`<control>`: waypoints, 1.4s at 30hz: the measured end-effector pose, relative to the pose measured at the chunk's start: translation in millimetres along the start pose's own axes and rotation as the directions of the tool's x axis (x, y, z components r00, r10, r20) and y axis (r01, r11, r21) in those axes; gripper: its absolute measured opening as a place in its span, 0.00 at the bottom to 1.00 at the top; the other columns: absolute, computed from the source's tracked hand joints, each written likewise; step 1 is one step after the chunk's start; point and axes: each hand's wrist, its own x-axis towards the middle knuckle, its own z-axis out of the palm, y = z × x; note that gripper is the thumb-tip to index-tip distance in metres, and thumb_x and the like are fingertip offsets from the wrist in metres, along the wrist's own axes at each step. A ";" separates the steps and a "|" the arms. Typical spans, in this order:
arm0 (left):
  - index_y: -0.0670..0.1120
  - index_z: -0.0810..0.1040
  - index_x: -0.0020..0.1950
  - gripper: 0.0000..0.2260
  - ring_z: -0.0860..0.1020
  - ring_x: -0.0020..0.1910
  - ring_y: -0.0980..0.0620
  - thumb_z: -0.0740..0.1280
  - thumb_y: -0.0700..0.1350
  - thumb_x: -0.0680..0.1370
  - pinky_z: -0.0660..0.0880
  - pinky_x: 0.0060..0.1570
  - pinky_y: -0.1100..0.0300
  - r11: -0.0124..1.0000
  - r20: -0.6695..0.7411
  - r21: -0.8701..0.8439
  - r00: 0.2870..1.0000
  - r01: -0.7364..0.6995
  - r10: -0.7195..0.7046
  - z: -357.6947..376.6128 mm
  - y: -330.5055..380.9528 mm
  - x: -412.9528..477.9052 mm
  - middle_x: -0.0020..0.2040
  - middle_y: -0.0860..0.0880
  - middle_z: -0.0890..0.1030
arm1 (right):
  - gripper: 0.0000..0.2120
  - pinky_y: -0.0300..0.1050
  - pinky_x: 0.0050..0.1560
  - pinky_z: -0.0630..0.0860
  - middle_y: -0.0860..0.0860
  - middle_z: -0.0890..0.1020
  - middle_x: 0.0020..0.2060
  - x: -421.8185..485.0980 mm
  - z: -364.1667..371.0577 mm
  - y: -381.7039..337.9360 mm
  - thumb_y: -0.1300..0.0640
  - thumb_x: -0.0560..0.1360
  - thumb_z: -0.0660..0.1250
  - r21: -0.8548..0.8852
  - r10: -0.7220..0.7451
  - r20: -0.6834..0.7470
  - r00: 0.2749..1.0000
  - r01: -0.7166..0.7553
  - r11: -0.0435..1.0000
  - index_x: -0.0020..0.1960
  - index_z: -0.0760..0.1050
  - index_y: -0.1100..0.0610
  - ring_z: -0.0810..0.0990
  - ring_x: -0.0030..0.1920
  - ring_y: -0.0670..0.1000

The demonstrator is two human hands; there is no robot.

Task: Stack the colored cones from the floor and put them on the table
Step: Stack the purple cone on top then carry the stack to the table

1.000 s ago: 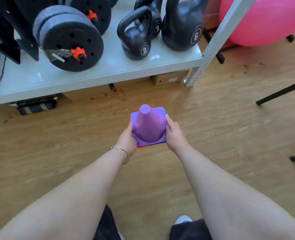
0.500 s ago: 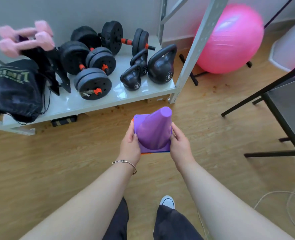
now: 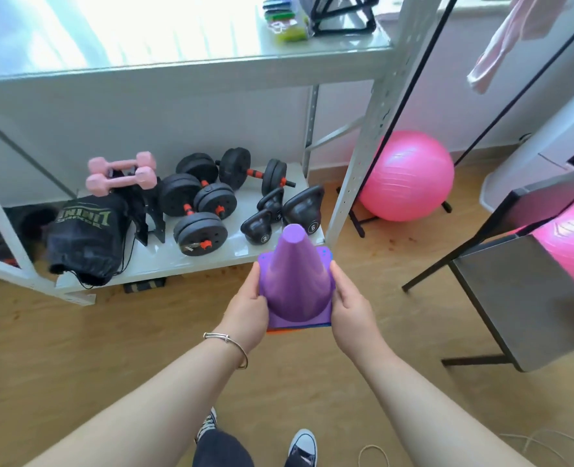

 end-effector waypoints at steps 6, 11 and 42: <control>0.69 0.61 0.71 0.32 0.68 0.68 0.57 0.54 0.41 0.71 0.65 0.67 0.59 0.998 -0.049 0.016 0.997 -0.062 0.063 -33.6 63.0 -3.9 0.68 0.64 0.70 | 0.26 0.35 0.58 0.71 0.29 0.79 0.57 10.1 -4.6 -69.9 0.57 0.81 0.51 -0.103 -0.062 0.035 0.997 0.065 0.993 0.64 0.69 0.27 0.75 0.59 0.33; 0.59 0.63 0.74 0.31 0.65 0.71 0.55 0.53 0.38 0.72 0.60 0.71 0.59 0.989 -0.113 0.019 0.982 -0.149 0.151 -75.9 122.2 0.5 0.73 0.57 0.69 | 0.27 0.33 0.56 0.68 0.25 0.77 0.53 29.4 9.1 -136.1 0.57 0.80 0.51 -0.073 -0.107 -0.002 0.994 0.107 0.992 0.65 0.66 0.25 0.74 0.56 0.29; 0.51 0.81 0.50 0.15 0.78 0.57 0.49 0.55 0.47 0.81 0.73 0.61 0.53 0.932 -0.228 -0.158 0.930 -0.327 0.287 -223.2 264.7 82.9 0.55 0.48 0.82 | 0.30 0.45 0.64 0.71 0.28 0.79 0.57 149.2 108.1 -314.9 0.58 0.71 0.52 0.097 -0.191 -0.021 0.981 0.192 0.977 0.61 0.71 0.27 0.75 0.62 0.36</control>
